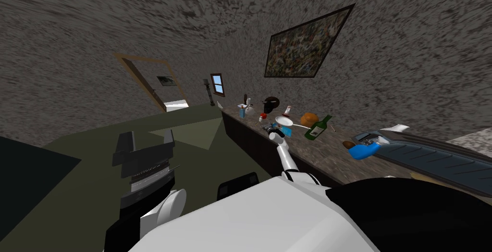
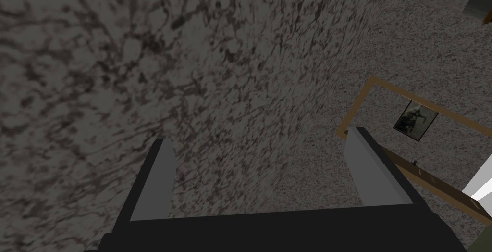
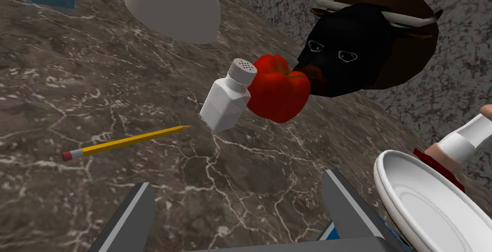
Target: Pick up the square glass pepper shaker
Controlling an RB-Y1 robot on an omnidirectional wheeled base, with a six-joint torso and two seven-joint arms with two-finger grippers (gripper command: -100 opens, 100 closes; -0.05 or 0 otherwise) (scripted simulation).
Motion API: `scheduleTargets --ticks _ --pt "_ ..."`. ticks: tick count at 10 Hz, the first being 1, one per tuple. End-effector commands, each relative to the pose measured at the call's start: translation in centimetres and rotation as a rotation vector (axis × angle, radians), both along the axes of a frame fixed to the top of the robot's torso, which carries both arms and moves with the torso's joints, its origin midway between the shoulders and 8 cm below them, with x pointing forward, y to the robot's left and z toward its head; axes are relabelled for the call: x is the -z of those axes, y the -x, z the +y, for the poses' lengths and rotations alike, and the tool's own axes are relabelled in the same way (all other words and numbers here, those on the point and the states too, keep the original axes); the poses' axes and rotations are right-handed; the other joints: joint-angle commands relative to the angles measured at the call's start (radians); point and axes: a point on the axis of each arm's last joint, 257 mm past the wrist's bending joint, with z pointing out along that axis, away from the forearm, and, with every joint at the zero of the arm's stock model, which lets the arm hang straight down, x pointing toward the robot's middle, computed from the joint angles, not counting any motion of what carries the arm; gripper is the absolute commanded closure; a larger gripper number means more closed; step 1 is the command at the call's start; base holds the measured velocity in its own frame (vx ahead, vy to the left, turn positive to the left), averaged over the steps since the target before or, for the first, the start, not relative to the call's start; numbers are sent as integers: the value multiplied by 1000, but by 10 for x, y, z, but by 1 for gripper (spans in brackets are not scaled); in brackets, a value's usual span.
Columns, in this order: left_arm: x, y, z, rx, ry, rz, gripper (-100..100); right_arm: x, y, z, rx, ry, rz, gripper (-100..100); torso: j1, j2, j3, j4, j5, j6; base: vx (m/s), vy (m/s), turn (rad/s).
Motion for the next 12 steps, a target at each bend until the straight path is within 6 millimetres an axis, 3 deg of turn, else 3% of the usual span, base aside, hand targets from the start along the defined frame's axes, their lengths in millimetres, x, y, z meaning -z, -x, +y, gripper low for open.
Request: scheduleTargets --ticks 1,2,3,4,5,6,7,12 --pt "0 0 0 0 0 0 0 14 -1 0 0 -45 28 -100 0 0 0 0 0 0 -8 -22 14" --pt "0 0 0 0 0 0 0 11 -12 6 -8 -114 29 -100 0 0 0 0 0 0 -7 -29 8" --pt "0 0 0 0 0 0 0 24 -9 5 -4 -123 52 -100 -1 0 0 0 0 0 -3 -32 9" --pt "0 0 0 0 0 0 0 17 -20 11 -15 -188 49 -100 -1 0 0 0 0 0 -5 -41 6" --pt "0 0 0 0 0 0 0 31 -17 11 -9 -198 75 -100 -1 0 0 0 0 0 -2 -37 9" --pt "0 0 0 0 0 0 0 23 -29 18 -22 -260 70 -100 -1 0 0 0 0 0 -2 -49 4" --pt "0 0 0 0 0 0 0 38 -24 18 -15 -270 98 -100 -2 -1 0 0 0 0 5 -40 14" --pt "0 0 0 0 0 0 0 48 -45 41 -36 -466 156 -100 -1 -1 -1 0 -1 0 14 -44 6"
